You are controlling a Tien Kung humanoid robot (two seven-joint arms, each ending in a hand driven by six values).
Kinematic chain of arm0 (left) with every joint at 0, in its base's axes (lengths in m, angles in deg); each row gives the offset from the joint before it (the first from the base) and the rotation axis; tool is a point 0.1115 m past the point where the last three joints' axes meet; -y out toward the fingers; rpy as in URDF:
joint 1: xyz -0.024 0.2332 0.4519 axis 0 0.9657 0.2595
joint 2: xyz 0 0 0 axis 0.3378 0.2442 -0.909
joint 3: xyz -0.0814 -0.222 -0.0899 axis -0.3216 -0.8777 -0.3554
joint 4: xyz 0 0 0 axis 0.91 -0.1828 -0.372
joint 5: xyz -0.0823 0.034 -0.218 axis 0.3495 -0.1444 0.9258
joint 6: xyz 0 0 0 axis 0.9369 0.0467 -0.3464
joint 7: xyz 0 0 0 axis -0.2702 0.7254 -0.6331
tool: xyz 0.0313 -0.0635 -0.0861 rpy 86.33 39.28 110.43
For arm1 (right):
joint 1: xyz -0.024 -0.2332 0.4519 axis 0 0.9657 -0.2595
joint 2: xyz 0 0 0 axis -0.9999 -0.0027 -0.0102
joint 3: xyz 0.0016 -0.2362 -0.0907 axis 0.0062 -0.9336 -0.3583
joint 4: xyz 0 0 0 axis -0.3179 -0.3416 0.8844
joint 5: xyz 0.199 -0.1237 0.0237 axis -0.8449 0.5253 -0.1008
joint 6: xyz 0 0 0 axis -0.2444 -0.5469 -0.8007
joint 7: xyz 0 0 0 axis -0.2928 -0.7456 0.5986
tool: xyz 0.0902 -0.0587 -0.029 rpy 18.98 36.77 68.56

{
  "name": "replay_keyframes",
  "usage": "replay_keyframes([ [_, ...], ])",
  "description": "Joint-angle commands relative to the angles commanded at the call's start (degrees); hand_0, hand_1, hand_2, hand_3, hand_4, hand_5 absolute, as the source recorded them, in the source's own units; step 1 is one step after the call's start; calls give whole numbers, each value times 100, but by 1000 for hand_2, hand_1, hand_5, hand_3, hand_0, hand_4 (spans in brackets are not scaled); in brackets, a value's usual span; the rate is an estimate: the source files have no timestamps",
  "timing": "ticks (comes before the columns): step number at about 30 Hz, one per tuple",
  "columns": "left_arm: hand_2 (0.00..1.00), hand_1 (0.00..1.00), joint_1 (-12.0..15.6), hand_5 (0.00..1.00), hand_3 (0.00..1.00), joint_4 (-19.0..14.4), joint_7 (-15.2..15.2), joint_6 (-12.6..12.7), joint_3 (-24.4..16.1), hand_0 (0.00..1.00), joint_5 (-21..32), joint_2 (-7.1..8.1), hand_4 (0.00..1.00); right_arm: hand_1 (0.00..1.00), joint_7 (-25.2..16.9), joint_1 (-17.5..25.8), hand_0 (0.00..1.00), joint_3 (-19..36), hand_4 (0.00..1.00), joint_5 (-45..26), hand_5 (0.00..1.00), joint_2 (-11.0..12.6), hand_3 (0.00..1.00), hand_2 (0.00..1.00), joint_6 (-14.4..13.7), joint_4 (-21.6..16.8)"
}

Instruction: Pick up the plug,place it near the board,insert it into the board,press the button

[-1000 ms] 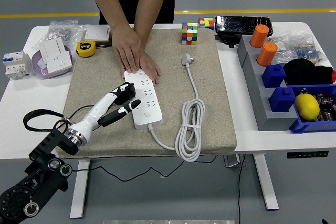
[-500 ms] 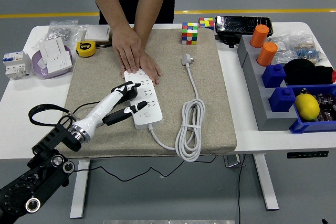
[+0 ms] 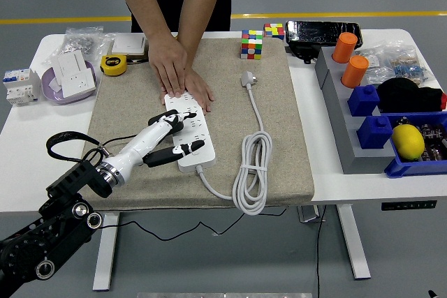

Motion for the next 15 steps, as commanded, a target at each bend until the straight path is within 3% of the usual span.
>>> replay_keyframes([
  [15,996,998,-181,998,951,-27,327,-46,224,998,-699,25,998,816,9,-6,882,-5,998,3,998,12,849,794,1,0],
])
